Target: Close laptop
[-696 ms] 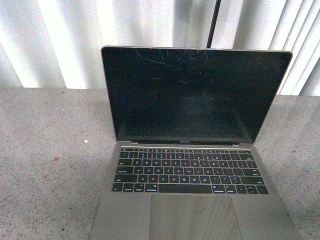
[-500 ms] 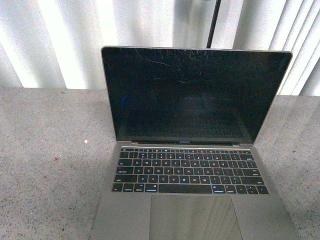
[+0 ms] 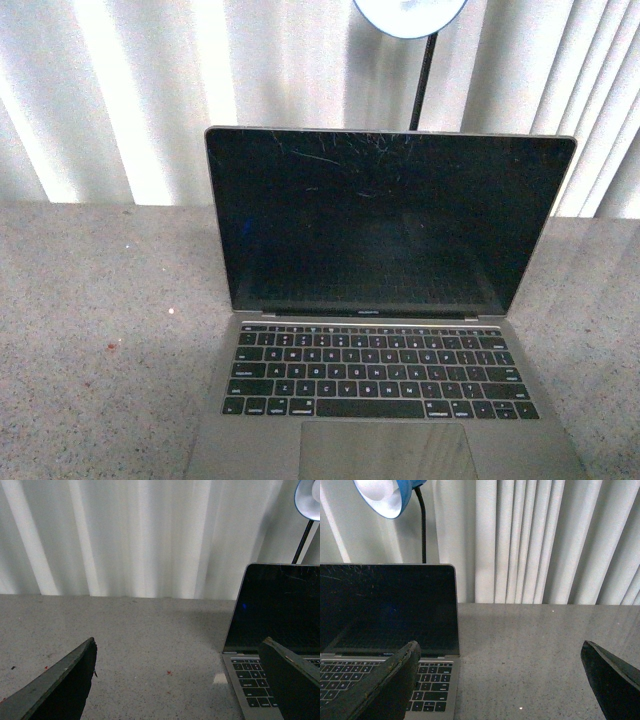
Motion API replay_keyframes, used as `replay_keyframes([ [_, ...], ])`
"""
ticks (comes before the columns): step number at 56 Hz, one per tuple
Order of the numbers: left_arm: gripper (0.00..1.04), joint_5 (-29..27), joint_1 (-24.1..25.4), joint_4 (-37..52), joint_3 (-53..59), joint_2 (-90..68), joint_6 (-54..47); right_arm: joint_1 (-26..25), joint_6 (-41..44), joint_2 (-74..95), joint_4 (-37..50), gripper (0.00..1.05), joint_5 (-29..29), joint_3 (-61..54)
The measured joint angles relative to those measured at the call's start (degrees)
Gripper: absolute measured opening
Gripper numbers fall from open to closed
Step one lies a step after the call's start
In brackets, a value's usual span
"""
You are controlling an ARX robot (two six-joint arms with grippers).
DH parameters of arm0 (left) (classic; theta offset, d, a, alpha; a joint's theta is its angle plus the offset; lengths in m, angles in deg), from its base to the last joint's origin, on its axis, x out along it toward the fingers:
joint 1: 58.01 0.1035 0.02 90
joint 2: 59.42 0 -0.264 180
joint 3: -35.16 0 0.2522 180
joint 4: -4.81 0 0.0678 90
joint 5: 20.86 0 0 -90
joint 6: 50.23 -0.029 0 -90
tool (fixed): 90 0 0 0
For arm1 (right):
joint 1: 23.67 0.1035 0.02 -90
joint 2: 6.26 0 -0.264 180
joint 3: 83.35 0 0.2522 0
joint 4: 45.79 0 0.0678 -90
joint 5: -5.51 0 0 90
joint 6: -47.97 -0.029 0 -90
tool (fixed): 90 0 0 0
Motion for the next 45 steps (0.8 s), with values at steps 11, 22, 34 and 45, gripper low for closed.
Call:
replay_keyframes([
  [11, 0.98, 0.0, 0.0, 0.0, 0.0, 0.0, 0.0, 0.0, 0.0, 0.0, 0.0, 0.97, 0.0, 0.0],
  [22, 0.98, 0.0, 0.0, 0.0, 0.0, 0.0, 0.0, 0.0, 0.0, 0.0, 0.0, 0.97, 0.0, 0.0],
  [34, 0.98, -11.7, -2.0, 6.0, -3.0, -12.6, 15.1, -5.3, -9.5, 15.3, -13.2, 0.97, 13.0, 8.5],
  [45, 0.98, 1.8, -2.9, 31.6, -14.0, -37.9, 13.2, -4.6, -0.5, 40.6, 4.2, 0.97, 15.5, 18.8],
])
